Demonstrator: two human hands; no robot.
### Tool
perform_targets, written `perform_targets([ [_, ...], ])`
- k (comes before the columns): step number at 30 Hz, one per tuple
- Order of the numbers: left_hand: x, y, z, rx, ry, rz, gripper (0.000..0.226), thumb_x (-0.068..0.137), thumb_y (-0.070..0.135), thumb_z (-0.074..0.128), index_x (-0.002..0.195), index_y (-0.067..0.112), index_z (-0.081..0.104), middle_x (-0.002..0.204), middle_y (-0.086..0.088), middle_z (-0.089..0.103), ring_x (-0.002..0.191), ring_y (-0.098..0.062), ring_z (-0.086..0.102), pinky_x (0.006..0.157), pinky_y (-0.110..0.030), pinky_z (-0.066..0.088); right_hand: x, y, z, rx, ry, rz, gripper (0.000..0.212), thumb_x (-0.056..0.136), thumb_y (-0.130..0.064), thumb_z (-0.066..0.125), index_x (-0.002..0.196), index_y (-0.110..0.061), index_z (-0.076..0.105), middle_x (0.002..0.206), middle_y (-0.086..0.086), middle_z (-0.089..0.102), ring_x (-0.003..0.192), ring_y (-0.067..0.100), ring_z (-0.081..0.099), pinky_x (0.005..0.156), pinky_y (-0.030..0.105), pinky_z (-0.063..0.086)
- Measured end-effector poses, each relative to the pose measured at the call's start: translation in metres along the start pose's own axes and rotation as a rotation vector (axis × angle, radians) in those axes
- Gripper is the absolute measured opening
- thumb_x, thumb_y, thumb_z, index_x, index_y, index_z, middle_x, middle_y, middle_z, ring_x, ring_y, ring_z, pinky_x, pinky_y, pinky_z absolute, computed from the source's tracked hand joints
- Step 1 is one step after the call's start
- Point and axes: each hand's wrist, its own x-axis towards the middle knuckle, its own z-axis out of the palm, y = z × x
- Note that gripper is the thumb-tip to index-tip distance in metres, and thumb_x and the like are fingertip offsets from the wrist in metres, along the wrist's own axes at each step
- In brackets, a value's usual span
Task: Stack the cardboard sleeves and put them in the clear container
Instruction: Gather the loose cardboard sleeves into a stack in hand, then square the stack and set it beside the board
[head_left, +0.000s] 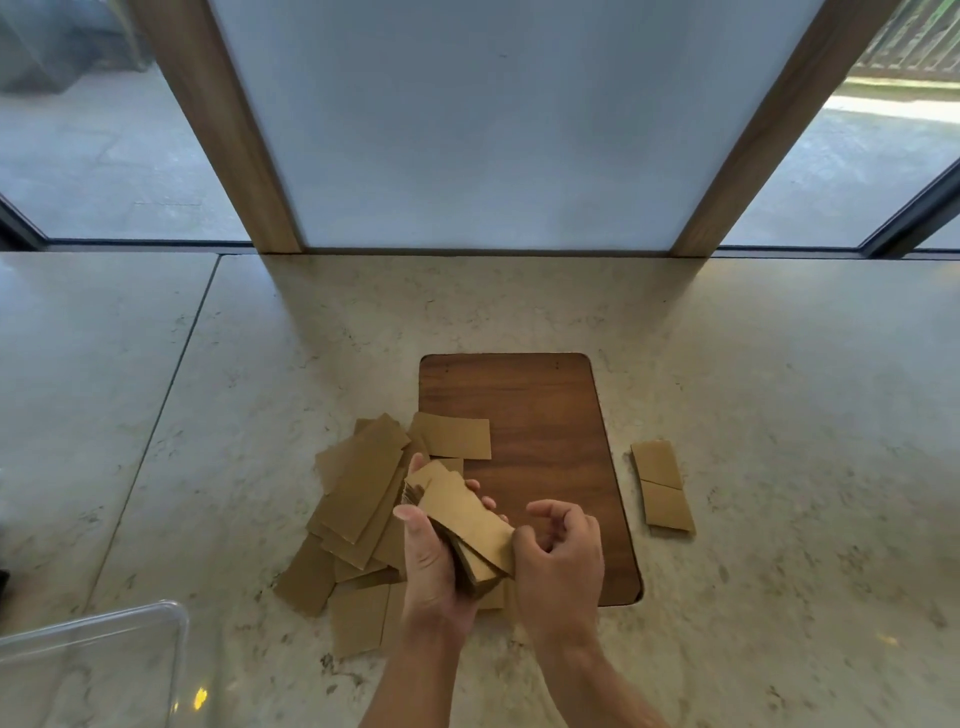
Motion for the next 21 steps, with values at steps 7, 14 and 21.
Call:
perform_targets([
  [7,0.018,-0.007,0.014,0.219,0.149,0.069,0.059,0.074,0.006,0.082,0.127,0.027,0.066,0.108,-0.021,0.068,0.090,-0.036,0.073,0.083,-0.054,0.058,0.006,0.011,-0.002,0.198,-0.201,0.399,0.029,0.093,-0.025,0.072,0.118,-0.023,0.058,0.114,0.000,0.056,0.093,0.013,0.060,0.071,0.026,0.050],
  [14,0.037,-0.019,0.013,0.645,-0.020,0.111,0.067,0.072,0.021,0.089,0.133,0.038,0.066,0.119,-0.008,0.077,0.109,-0.030,0.074,0.087,-0.046,0.063,0.037,0.026,-0.036,0.889,-0.555,0.776,0.037,0.093,-0.013,0.068,0.125,0.005,0.064,0.108,0.027,0.076,0.091,0.036,0.077,0.078,0.044,0.065],
  [21,0.065,-0.015,0.001,0.722,-0.120,0.107,0.052,0.088,0.042,0.068,0.139,0.033,0.061,0.122,-0.006,0.076,0.114,-0.028,0.071,0.092,-0.040,0.059,0.097,0.057,-0.053,0.249,-0.386,-0.192,0.036,0.082,-0.027,0.072,0.115,-0.037,0.063,0.104,-0.004,0.074,0.096,0.018,0.071,0.085,0.038,0.058],
])
